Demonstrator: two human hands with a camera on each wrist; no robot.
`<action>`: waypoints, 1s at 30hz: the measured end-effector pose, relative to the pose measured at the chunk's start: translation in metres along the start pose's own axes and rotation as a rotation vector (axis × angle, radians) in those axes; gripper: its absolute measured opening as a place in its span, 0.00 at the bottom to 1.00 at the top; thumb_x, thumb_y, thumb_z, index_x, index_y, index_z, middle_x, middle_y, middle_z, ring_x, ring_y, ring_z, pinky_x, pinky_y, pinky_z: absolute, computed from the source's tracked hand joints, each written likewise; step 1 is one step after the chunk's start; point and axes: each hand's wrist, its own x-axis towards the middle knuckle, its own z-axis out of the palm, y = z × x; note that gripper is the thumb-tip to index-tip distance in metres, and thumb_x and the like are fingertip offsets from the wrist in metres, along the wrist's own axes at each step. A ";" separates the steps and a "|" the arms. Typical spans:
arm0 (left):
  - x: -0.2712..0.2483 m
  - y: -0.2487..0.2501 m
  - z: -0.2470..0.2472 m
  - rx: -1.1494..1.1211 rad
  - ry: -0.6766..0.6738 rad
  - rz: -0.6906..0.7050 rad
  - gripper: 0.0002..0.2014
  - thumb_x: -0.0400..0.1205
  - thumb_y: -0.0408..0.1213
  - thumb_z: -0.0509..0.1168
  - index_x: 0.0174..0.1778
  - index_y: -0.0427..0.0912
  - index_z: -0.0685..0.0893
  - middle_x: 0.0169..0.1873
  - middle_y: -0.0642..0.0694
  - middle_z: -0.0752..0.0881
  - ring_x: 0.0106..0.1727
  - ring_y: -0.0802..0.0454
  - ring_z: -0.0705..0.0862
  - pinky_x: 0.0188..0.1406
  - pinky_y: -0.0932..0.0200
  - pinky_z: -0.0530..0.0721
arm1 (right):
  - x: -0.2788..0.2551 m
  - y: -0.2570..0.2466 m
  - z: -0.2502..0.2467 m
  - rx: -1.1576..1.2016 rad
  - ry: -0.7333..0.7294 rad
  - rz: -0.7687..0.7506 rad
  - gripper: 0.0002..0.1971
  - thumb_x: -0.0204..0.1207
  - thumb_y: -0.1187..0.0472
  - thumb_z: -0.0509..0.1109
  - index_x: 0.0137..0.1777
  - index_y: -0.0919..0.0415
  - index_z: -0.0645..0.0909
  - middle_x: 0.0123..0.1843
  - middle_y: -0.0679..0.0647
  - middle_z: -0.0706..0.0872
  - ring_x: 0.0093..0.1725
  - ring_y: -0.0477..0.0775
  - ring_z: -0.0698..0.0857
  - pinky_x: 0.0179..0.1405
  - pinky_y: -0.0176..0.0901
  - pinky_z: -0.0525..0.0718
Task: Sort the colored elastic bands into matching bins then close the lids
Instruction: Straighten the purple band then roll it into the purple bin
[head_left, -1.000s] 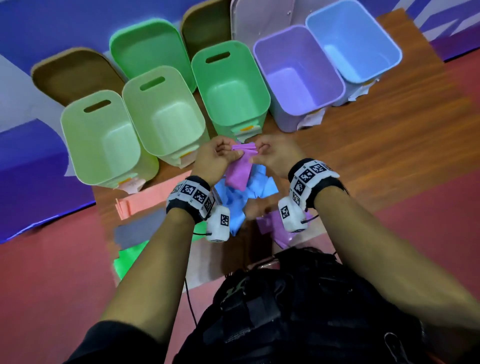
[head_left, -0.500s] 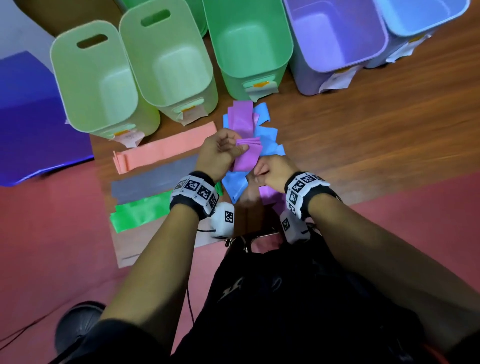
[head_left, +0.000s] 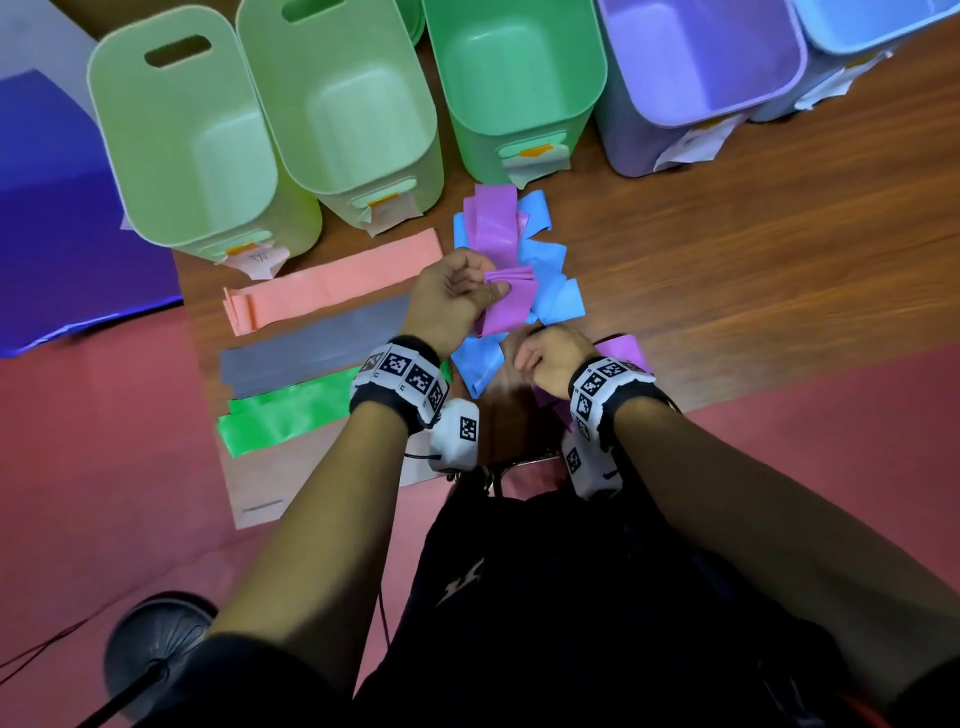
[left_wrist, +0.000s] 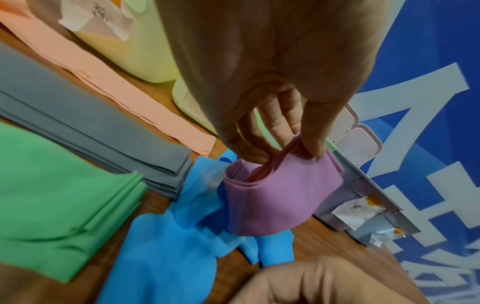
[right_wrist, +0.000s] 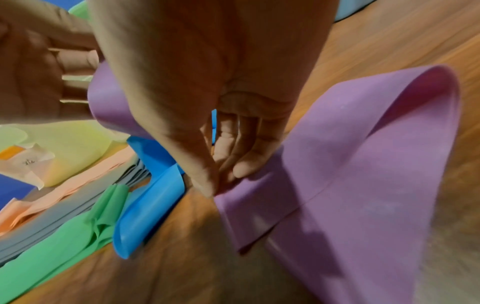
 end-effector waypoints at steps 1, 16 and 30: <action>0.001 0.003 -0.001 -0.002 -0.002 0.008 0.11 0.76 0.23 0.74 0.40 0.43 0.82 0.39 0.36 0.77 0.42 0.42 0.73 0.45 0.55 0.77 | 0.000 -0.002 -0.002 -0.008 0.009 0.012 0.14 0.71 0.73 0.70 0.39 0.54 0.91 0.37 0.42 0.86 0.50 0.52 0.89 0.56 0.42 0.87; 0.030 0.093 -0.022 0.028 0.037 0.235 0.12 0.77 0.23 0.72 0.40 0.44 0.80 0.34 0.39 0.76 0.36 0.47 0.71 0.37 0.58 0.73 | -0.007 -0.091 -0.127 0.018 0.278 -0.136 0.16 0.72 0.73 0.67 0.29 0.53 0.82 0.34 0.49 0.87 0.39 0.50 0.81 0.43 0.40 0.77; 0.038 0.180 -0.055 0.017 0.028 0.420 0.10 0.77 0.28 0.72 0.42 0.46 0.80 0.40 0.38 0.81 0.38 0.46 0.80 0.43 0.49 0.82 | -0.040 -0.163 -0.190 0.492 0.582 -0.305 0.12 0.67 0.74 0.78 0.40 0.55 0.84 0.29 0.48 0.84 0.32 0.44 0.82 0.43 0.41 0.83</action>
